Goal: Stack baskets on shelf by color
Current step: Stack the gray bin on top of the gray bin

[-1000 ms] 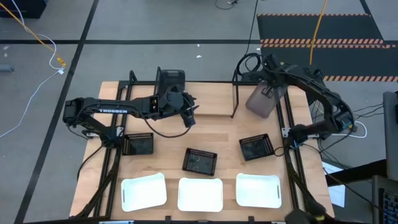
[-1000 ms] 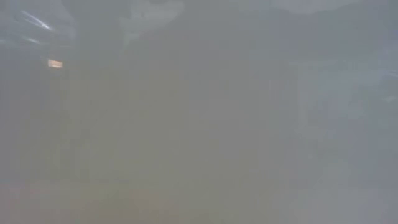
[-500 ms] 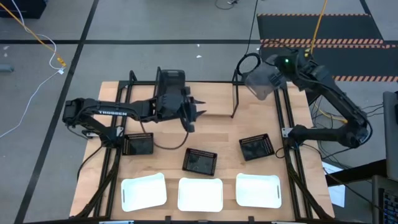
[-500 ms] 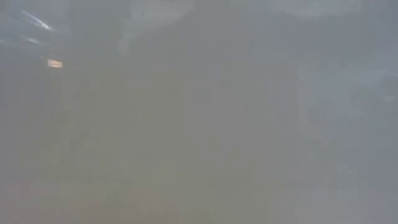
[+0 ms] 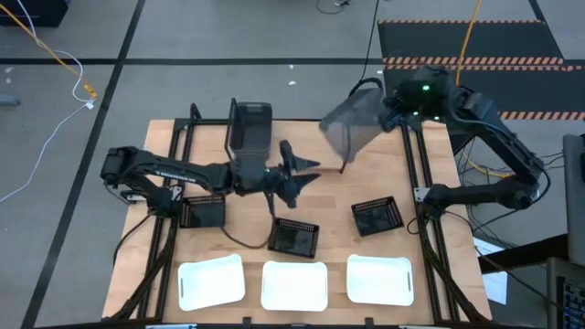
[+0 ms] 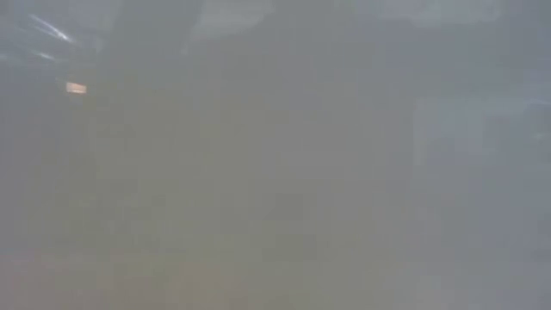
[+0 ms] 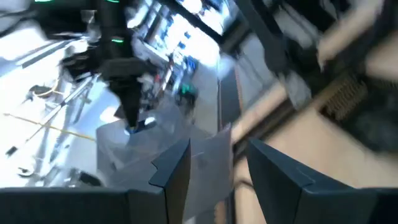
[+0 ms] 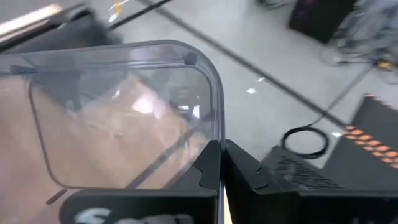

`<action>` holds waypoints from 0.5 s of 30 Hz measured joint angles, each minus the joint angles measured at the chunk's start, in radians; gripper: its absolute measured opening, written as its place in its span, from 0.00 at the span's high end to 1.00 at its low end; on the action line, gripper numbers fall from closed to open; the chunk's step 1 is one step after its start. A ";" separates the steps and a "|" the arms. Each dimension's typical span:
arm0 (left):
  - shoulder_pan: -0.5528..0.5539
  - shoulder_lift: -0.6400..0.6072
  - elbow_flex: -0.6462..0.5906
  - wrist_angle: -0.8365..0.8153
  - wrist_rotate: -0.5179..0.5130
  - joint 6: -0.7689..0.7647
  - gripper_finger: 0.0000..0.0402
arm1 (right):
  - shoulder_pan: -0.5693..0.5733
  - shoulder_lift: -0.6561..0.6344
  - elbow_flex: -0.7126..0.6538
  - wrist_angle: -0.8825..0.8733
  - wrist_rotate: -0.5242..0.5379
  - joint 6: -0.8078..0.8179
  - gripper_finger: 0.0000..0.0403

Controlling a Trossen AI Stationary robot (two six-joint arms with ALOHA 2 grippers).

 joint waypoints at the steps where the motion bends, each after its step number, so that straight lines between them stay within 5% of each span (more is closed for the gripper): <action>1: -0.010 0.016 0.005 -0.014 -0.045 0.037 0.60 | 0.019 0.014 0.000 -0.006 -0.002 0.006 1.00; 5: -0.049 0.078 0.056 -0.098 -0.231 0.122 0.60 | 0.076 0.077 0.000 -0.016 0.001 0.020 1.00; 15: -0.079 0.182 0.288 -0.546 -0.314 0.024 0.60 | 0.204 0.225 -0.001 0.046 0.001 0.024 1.00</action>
